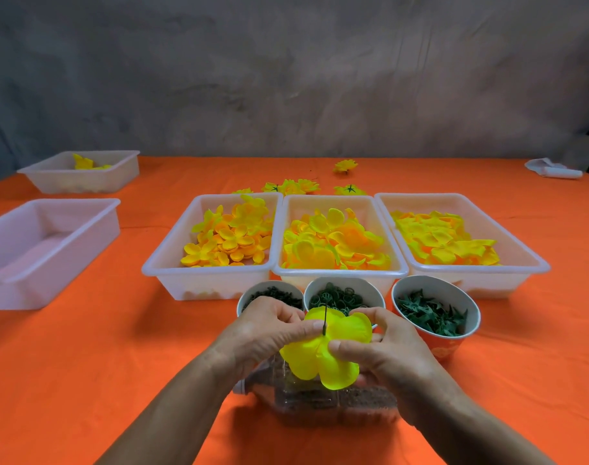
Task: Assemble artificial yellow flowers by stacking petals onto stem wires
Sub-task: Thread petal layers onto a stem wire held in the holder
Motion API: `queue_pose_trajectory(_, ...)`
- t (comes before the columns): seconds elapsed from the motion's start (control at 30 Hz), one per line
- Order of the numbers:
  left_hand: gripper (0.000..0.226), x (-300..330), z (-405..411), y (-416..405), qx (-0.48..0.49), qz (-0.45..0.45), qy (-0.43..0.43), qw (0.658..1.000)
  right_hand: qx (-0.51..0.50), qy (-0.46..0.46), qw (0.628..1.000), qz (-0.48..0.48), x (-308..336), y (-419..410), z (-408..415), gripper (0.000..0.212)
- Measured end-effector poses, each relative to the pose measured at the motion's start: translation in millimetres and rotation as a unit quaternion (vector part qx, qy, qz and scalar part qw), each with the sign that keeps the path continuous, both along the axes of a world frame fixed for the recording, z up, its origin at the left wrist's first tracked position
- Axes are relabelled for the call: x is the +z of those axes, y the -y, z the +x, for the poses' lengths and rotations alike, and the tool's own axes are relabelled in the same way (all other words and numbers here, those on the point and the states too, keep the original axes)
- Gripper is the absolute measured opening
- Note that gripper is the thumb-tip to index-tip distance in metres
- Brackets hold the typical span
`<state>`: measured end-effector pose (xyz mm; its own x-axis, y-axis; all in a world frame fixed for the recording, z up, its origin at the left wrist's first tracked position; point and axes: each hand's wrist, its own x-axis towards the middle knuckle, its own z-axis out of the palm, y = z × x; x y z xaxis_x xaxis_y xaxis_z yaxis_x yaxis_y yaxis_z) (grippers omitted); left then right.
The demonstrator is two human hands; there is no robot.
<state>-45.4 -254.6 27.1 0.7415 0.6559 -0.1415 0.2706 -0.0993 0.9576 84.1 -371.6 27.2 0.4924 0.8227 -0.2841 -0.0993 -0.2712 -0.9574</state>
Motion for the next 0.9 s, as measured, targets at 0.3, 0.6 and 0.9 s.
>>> queue_pose_trajectory(0.3, 0.029, 0, 3, -3, 0.025, -0.074, -0.001, 0.997, -0.008, 0.054, 0.998, 0.017, -2, 3, -2, 0.052)
queue_pose_trajectory(0.6, 0.031, 5, 1, 0, 0.037, -0.032, -0.026, 0.998, 0.007, 0.315, 0.946, 0.073, 2, 10, -9, 0.050)
queue_pose_trajectory(0.9, 0.031, 11, 3, 2, 0.063, -0.005, -0.043, 0.997, -0.050, 0.511, 0.843, 0.163, 7, 8, -13, 0.036)
